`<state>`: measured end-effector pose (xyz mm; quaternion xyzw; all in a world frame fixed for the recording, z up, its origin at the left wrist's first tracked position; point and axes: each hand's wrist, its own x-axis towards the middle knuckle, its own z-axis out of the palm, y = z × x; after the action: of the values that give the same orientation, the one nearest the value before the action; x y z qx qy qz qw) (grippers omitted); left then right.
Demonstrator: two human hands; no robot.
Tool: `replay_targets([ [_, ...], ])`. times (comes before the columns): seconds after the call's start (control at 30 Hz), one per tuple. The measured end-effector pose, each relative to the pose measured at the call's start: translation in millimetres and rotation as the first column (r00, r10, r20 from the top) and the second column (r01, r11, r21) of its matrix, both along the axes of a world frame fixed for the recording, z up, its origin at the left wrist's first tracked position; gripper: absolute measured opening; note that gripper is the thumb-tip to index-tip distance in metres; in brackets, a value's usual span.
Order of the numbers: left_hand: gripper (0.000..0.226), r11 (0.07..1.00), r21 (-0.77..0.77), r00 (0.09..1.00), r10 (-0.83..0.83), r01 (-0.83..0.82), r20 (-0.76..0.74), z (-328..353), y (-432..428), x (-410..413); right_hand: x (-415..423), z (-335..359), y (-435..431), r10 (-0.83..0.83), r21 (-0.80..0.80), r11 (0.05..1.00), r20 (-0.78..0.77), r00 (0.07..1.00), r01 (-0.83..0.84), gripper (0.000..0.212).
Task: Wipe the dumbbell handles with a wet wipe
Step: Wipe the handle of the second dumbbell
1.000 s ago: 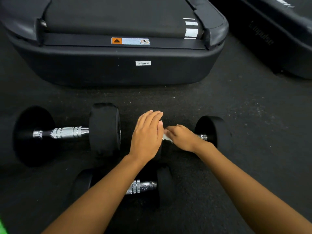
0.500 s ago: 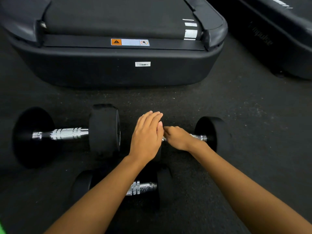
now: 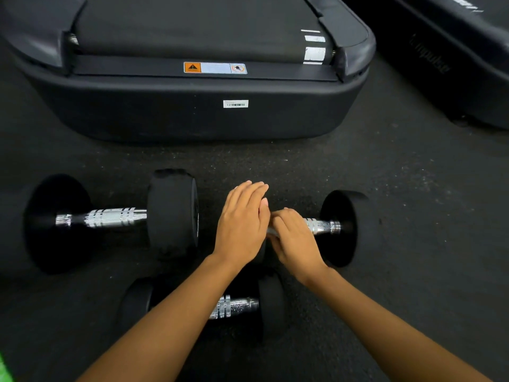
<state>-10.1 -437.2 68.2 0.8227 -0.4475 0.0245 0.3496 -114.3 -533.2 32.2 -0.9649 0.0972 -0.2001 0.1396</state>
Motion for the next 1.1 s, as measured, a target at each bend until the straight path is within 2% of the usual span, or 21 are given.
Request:
replay_targets([
  [0.1, 0.05, 1.0, 0.004, 1.0, -0.006, 0.006, -0.013, -0.4, -0.6, 0.6, -1.9, -1.8, -5.9, 0.008, 0.007, 1.0, -0.057, 0.998, -0.007, 0.027],
  [0.2, 0.049, 1.0, 0.001, 1.0, -0.008, 0.008, -0.014, -0.6, -0.6, 0.5, 1.4, 10.3, -17.3, -0.038, 0.011, 0.999, -0.206, 0.978, 0.042, 0.031],
  [0.37, 0.048, 1.0, -0.004, 1.0, -0.011, 0.011, -0.004, -1.3, 0.5, 0.1, 34.7, 28.0, -25.3, -0.079, 0.085, 0.985, -0.553, 0.829, 0.151, 0.038],
  [0.53, 0.048, 1.0, -0.008, 1.0, -0.013, 0.013, -0.006, -2.2, -0.1, 1.2, 45.3, 37.7, -33.9, 0.069, 0.393, 0.881, -0.661, 0.748, 0.265, 0.04],
  [0.63, 0.048, 1.0, -0.008, 1.0, -0.02, 0.02, -0.003, -2.2, 0.4, 1.3, 41.8, 48.8, -47.5, 0.097, 0.36, 0.888, -0.752, 0.652, 0.284, 0.036],
  [0.77, 0.048, 1.0, -0.016, 1.0, -0.017, 0.017, 0.002, -2.3, 0.1, 0.4, 47.8, 50.6, -51.4, 0.067, 0.302, 0.904, -0.799, 0.598, 0.302, 0.034],
  [0.97, 0.048, 1.0, -0.011, 1.0, -0.022, 0.022, -0.001, -2.2, 0.7, 0.9, 46.0, 48.4, -40.5, 0.12, 0.395, 0.878, -0.727, 0.676, 0.269, 0.041],
  [1.1, 0.048, 1.0, -0.009, 1.0, -0.025, 0.025, 0.0, -2.4, 1.1, 0.4, 37.3, 51.5, -57.5, 0.069, 0.341, 0.878, -0.785, 0.616, 0.336, 0.042],
])
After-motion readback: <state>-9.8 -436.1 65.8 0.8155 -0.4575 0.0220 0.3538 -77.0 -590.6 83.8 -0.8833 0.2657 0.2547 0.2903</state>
